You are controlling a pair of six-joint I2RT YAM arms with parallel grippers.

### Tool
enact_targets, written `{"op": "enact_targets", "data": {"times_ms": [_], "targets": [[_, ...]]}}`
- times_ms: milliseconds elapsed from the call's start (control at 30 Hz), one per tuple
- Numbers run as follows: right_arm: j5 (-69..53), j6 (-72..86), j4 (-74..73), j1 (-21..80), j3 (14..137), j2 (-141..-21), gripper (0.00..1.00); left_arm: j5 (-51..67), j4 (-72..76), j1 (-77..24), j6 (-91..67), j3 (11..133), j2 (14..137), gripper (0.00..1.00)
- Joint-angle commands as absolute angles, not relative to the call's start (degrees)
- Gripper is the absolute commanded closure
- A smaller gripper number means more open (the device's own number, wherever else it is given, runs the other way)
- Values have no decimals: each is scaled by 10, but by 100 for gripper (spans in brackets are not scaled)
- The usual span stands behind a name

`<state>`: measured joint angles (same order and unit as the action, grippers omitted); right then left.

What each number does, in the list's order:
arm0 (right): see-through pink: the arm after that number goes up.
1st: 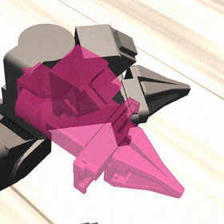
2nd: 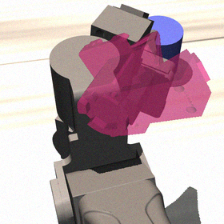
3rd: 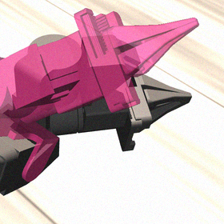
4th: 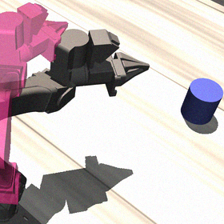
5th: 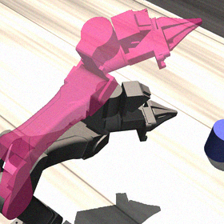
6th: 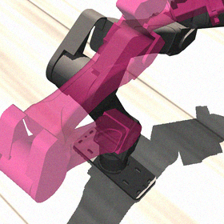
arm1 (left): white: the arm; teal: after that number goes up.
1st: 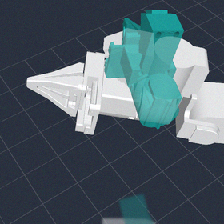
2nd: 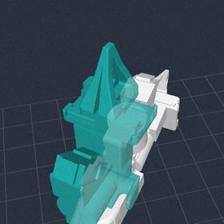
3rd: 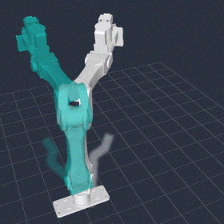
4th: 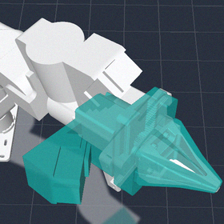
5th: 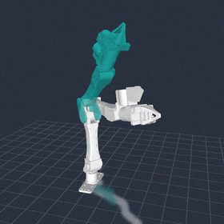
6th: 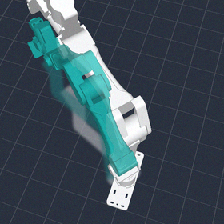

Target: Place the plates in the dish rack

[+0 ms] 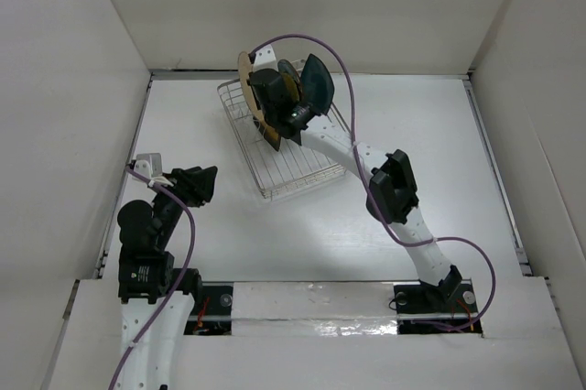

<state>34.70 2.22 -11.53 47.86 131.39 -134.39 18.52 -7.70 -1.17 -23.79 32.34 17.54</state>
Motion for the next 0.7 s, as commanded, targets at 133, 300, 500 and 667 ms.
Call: {"op": "enact_targets", "data": {"times_ms": [133, 300, 500, 667], "targets": [[331, 59, -7, 478, 1312, -1342, 100, 191, -48, -15, -231, 318, 166, 54], [323, 65, 12, 483, 1279, -1343, 100, 191, -47, -15, -231, 316, 165, 54], [315, 63, 21, 499, 1240, -1333, 97, 192, -47, -15, -232, 316, 163, 54], [294, 66, 10, 504, 1214, -1302, 64, 192, -47, -15, -232, 316, 159, 53]]}}
